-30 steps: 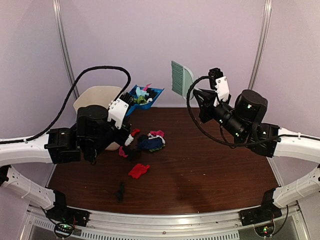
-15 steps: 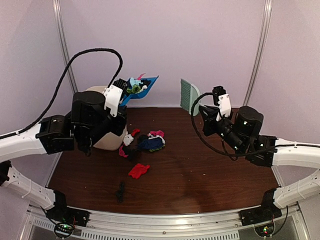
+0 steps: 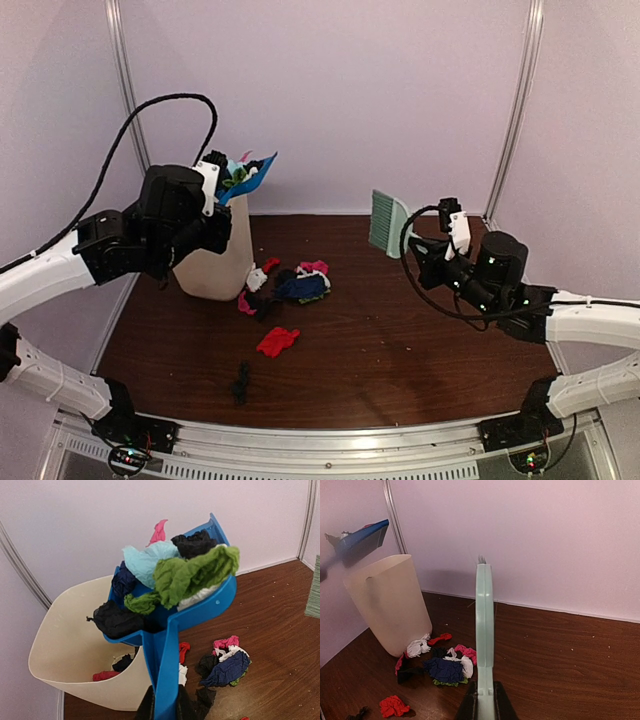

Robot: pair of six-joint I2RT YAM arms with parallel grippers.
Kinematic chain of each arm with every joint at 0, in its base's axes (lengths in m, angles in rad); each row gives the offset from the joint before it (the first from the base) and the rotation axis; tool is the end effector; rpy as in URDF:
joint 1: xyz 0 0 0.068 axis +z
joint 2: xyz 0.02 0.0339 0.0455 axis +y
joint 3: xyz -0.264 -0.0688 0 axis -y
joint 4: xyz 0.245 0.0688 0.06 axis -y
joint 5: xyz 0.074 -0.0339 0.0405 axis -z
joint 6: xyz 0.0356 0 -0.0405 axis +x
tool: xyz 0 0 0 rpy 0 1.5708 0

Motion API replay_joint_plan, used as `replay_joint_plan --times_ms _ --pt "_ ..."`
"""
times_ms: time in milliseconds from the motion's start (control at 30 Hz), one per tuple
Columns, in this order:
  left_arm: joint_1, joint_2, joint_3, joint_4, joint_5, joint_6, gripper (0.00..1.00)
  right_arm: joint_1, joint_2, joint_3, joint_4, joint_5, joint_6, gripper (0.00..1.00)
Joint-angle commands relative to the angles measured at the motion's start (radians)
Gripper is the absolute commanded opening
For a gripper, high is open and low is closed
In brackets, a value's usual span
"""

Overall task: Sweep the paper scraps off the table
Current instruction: Dump the paper scraps in the dustpan into the trash bin.

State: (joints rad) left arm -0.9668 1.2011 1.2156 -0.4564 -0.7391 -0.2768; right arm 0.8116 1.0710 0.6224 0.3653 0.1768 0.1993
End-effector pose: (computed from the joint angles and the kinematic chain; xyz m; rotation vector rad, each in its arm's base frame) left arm 0.1671 -0.1999 0.3803 0.1975 1.8833 -0.0993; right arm 0.1759 0.1763 0.2839 -0.3767 1.6476 0.6198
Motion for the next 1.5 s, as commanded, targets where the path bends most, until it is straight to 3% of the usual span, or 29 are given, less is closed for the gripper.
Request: replay_joint_plan --times_ms 0,467,967,1467 --pt "0.027 -0.012 0.045 -0.033 0.054 -0.061 0.00 -0.012 -0.045 -0.047 0.049 -0.006 0.044 0.00" --pt "0.179 -0.010 0.040 -0.060 0.144 -0.134 0.00 -0.015 -0.056 -0.094 0.056 0.010 0.064 0.00" --pt "0.405 -0.052 -0.038 0.058 0.503 -0.258 0.00 -0.017 -0.054 -0.120 0.051 0.020 0.098 0.00" --pt "0.444 -0.089 -0.007 0.063 0.585 -0.422 0.00 -0.019 -0.075 -0.148 0.048 0.027 0.098 0.00"
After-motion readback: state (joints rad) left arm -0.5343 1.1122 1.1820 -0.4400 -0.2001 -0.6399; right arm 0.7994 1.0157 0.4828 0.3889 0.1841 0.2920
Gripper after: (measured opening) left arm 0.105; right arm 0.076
